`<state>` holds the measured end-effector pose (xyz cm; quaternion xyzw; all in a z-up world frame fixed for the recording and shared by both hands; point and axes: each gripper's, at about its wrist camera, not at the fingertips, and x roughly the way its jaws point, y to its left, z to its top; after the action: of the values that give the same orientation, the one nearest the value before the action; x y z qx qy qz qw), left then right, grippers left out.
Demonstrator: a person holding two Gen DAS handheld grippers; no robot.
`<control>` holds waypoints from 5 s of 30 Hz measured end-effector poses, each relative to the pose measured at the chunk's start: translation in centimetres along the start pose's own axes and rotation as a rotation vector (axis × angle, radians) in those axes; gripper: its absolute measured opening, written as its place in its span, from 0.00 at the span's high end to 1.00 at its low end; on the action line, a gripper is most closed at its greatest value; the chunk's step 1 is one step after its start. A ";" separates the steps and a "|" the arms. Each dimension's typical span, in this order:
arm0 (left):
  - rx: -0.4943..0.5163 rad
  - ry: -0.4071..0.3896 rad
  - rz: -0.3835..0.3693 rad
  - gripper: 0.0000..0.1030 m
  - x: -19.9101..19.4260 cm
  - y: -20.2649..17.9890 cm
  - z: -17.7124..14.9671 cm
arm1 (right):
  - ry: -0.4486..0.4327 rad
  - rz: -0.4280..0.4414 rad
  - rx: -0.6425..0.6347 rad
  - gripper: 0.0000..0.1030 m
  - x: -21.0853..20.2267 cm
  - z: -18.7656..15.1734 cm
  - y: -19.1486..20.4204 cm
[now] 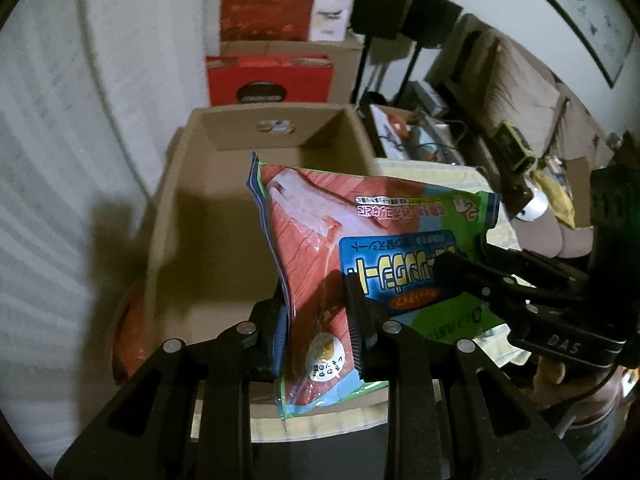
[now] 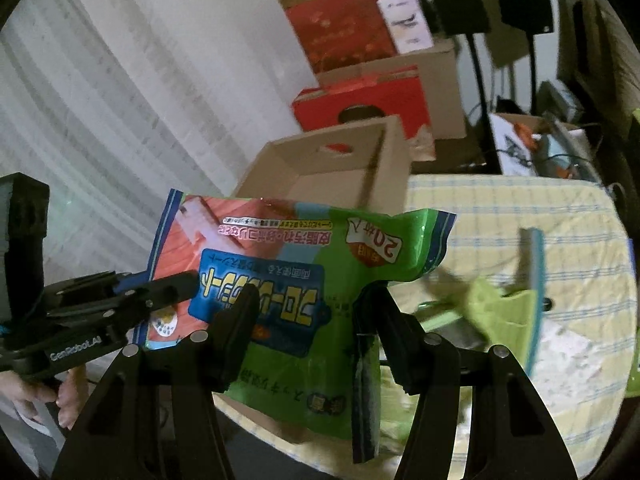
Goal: Organize objects
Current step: 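Carry the wipes packet over the cardboard box and release it inside, then move the right tool to the lime-green squeegee on the table, then grasp the squeegee's teal blade with the right tool and lift it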
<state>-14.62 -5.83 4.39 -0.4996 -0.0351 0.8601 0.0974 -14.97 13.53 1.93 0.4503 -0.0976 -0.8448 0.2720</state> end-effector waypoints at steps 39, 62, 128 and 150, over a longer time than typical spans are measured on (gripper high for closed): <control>-0.001 -0.021 0.068 0.36 1.5 2.0 -3.0 | 0.017 -0.164 -0.122 0.41 0.2 -1.7 0.2; 0.094 0.015 -0.120 0.36 3.4 -9.8 -3.6 | -0.030 -0.328 0.031 0.37 -7.1 -4.7 -10.7; -0.086 0.186 -0.216 0.92 15.5 -16.5 1.4 | 0.098 -0.297 0.092 0.55 -1.4 -9.0 -15.4; -0.152 0.103 -0.335 0.91 9.6 -15.7 1.3 | 0.075 -0.328 0.012 0.78 -4.0 -7.0 -12.6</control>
<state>-18.29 11.51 -0.64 -0.5360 -0.1774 0.8001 0.2028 -12.19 26.71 -4.42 0.4931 -0.0177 -0.8599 0.1309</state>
